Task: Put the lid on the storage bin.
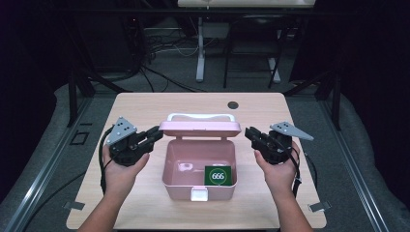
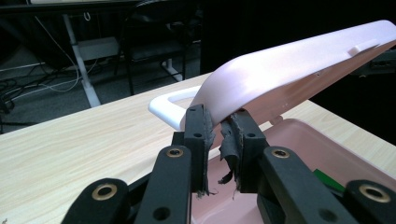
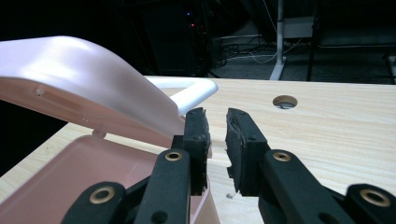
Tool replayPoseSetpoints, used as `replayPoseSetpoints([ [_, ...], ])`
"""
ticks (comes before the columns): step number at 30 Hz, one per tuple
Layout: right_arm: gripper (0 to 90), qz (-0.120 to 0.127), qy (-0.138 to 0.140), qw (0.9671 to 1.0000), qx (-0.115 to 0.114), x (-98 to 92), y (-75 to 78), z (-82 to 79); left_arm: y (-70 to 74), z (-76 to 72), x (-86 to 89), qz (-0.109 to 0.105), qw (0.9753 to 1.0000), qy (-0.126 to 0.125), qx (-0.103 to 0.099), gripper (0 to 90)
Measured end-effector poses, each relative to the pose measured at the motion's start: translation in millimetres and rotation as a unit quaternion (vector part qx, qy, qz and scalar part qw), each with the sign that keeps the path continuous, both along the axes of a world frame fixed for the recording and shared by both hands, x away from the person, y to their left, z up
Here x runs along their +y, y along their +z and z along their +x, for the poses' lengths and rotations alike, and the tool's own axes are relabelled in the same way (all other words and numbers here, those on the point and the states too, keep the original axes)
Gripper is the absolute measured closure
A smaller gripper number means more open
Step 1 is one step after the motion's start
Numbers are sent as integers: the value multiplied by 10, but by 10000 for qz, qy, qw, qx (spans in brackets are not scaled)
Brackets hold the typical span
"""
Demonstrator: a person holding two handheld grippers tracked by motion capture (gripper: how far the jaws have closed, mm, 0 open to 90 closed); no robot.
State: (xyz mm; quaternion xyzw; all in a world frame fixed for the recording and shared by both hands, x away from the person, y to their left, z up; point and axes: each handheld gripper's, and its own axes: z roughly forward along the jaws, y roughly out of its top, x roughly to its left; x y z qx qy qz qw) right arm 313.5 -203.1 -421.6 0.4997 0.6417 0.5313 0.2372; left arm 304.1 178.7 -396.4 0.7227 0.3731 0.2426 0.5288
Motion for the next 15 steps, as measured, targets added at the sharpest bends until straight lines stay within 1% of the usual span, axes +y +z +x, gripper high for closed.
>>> replayPoseSetpoints([
  [2,775,9,-9,10000,12,-6,2,0,-1,-17,5,7,10000,-15,23,782],
  [10,765,-10,-18,10000,21,-14,-2,4,-22,-95,11,28,10000,-65,4,761],
  [15,756,1,-26,10000,21,-21,-5,7,-26,-139,23,3,10000,-96,6,748],
])
